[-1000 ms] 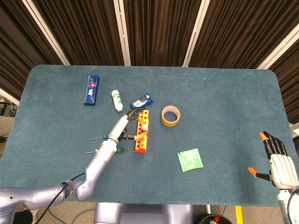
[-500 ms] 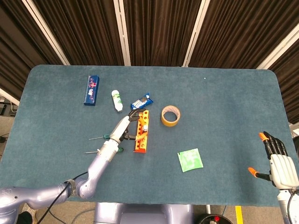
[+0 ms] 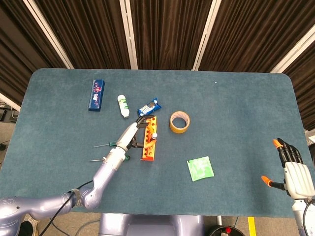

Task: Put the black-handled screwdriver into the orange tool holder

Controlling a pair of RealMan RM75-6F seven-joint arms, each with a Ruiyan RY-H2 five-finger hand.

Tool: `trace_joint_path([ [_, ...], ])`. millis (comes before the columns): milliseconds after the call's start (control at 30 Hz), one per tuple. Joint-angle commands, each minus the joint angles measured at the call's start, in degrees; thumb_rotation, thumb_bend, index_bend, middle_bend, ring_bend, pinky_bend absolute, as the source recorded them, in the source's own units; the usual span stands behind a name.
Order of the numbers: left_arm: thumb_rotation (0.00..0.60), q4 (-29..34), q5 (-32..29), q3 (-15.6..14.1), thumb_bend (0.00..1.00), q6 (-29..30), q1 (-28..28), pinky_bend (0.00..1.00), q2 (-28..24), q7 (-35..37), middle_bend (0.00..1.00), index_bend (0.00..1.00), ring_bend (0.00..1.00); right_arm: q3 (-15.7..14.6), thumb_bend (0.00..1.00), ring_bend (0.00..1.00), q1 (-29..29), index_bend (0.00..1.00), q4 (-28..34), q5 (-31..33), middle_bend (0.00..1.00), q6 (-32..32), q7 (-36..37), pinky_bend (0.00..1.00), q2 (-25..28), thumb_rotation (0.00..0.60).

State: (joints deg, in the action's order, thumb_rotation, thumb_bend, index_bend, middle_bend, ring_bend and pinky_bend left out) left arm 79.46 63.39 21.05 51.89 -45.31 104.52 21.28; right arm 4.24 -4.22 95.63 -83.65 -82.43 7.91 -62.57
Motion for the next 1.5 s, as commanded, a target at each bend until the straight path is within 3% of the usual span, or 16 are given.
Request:
trace_joint_path([
  [33, 0.6, 0.1, 0.2, -0.1, 0.48, 0.0, 0.0, 0.02, -0.1, 0.0, 0.1, 0.63, 0.0, 0.1, 0.03, 0.0, -0.1, 0.01, 0.0, 0.1, 0.0, 0.1, 0.1, 0.0, 0.0, 0.6],
  [1500, 0.6, -1.4, 1.9, -0.3, 0.47, 0.2, 0.0, 0.02, 0.3, 0.9, 0.1, 0.63, 0.0, 0.0, 0.03, 0.0, 0.1, 0.01, 0.2, 0.1, 0.0, 0.0, 0.4, 0.0, 0.1, 0.6],
])
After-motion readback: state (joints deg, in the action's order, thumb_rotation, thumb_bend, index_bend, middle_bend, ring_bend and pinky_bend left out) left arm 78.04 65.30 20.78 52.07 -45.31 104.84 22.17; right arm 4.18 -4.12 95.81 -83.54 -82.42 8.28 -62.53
